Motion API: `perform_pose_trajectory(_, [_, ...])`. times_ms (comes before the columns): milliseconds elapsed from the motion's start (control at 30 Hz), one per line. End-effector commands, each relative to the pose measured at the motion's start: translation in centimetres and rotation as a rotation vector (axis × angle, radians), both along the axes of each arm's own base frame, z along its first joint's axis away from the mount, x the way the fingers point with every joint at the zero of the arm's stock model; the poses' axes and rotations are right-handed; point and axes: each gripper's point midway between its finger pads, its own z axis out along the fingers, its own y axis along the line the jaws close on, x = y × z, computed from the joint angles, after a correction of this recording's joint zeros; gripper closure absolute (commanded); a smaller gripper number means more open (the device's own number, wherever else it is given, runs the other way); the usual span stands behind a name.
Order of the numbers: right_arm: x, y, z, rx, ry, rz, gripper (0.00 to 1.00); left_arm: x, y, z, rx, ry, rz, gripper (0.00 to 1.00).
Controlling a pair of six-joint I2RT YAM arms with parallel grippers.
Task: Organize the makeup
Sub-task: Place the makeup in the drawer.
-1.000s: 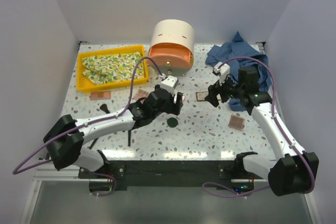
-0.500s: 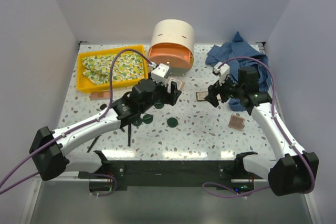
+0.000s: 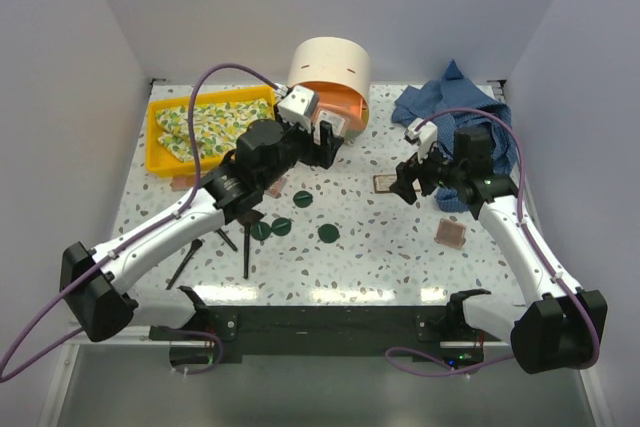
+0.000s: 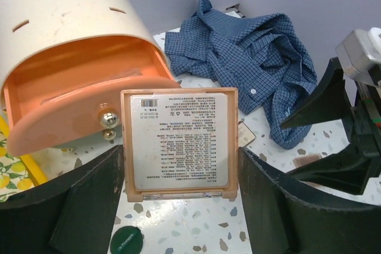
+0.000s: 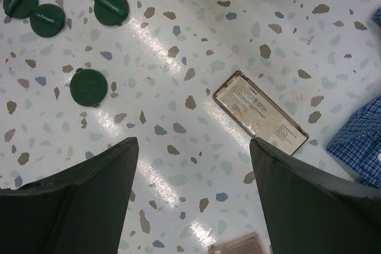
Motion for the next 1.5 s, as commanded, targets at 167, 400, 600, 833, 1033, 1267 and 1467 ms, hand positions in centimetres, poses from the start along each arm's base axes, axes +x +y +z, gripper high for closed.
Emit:
perform_pose_trajectory(167, [0.0,0.3,1.4,0.021,-0.058,0.026,0.20,2.8,0.7,3.8,-0.045,-0.067,-0.016,0.80])
perform_pose_trajectory(400, [0.0,0.3,1.2,0.020,-0.054,0.026,0.20,4.4,1.5,3.8,-0.064,-0.054,-0.010,0.81])
perform_pose_trajectory(600, [0.1,0.3,1.1,0.020,-0.049,0.026,0.20,5.2,1.7,4.1,-0.077,-0.056,-0.015,0.81])
perform_pose_trajectory(833, [0.1,0.2,1.1,0.018,-0.049,0.026,0.20,6.1,1.7,4.5,-0.081,-0.061,-0.013,0.81])
perform_pose_trajectory(1033, [0.1,0.3,1.1,0.019,-0.052,0.027,0.20,6.9,1.6,4.9,-0.084,-0.065,-0.015,0.81])
perform_pose_trajectory(1267, [0.1,0.3,1.1,0.019,-0.049,0.027,0.20,7.7,1.4,4.8,-0.086,-0.061,-0.015,0.81])
perform_pose_trajectory(1467, [0.1,0.3,1.1,0.019,-0.049,0.027,0.20,8.1,1.3,5.0,-0.088,-0.062,-0.015,0.81])
